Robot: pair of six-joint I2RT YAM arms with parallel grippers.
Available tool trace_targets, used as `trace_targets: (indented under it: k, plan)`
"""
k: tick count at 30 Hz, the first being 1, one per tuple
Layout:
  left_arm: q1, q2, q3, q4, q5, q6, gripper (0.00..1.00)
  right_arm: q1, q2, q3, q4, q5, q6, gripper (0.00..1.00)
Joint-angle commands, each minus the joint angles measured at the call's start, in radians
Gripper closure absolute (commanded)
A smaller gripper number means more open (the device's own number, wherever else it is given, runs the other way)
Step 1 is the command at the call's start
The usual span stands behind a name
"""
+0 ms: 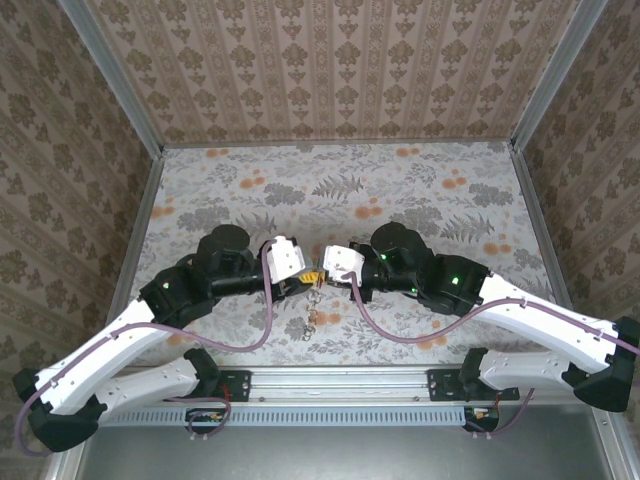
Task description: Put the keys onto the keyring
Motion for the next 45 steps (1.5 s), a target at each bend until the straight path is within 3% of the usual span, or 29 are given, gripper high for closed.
trace_targets:
  k: [1, 11, 15, 17, 21, 26, 29, 38, 42, 45]
  plan:
    - [-0.008, -0.014, 0.017, -0.038, 0.047, 0.018, 0.71, 0.0, -0.003, 0.045, 0.021, -0.002, -0.007, 1.0]
    - [-0.006, 0.016, 0.009, -0.007, 0.031, 0.021, 0.79, 0.0, -0.01, 0.042, 0.022, -0.066, -0.006, 1.0]
    - [-0.003, 0.029, 0.014, 0.003, 0.025, 0.03, 0.88, 0.0, -0.01, 0.039, 0.015, -0.08, -0.007, 1.0]
    - [-0.002, 0.031, 0.015, 0.003, 0.021, 0.036, 1.0, 0.001, -0.014, 0.038, 0.016, -0.084, -0.006, 1.0]
    - [0.015, -0.008, -0.006, 0.041, 0.065, 0.031, 1.0, -0.001, -0.018, 0.034, 0.018, -0.091, -0.005, 1.0]
    - [0.092, -0.085, -0.053, 0.147, 0.268, -0.04, 1.0, 0.0, -0.06, -0.024, 0.079, -0.198, -0.006, 0.81]
    - [0.135, -0.118, -0.076, 0.226, 0.375, -0.1, 1.0, -0.001, -0.082, -0.048, 0.106, -0.245, -0.004, 0.8]
    - [0.169, -0.142, -0.132, 0.36, 0.467, -0.187, 1.0, 0.0, -0.093, -0.052, 0.112, -0.29, -0.003, 0.82]
    - [0.171, -0.148, -0.15, 0.394, 0.473, -0.201, 1.0, 0.0, -0.101, -0.058, 0.121, -0.286, 0.002, 0.9]
    - [0.171, -0.158, -0.161, 0.43, 0.477, -0.213, 1.0, -0.001, -0.095, -0.06, 0.115, -0.281, 0.008, 0.91]
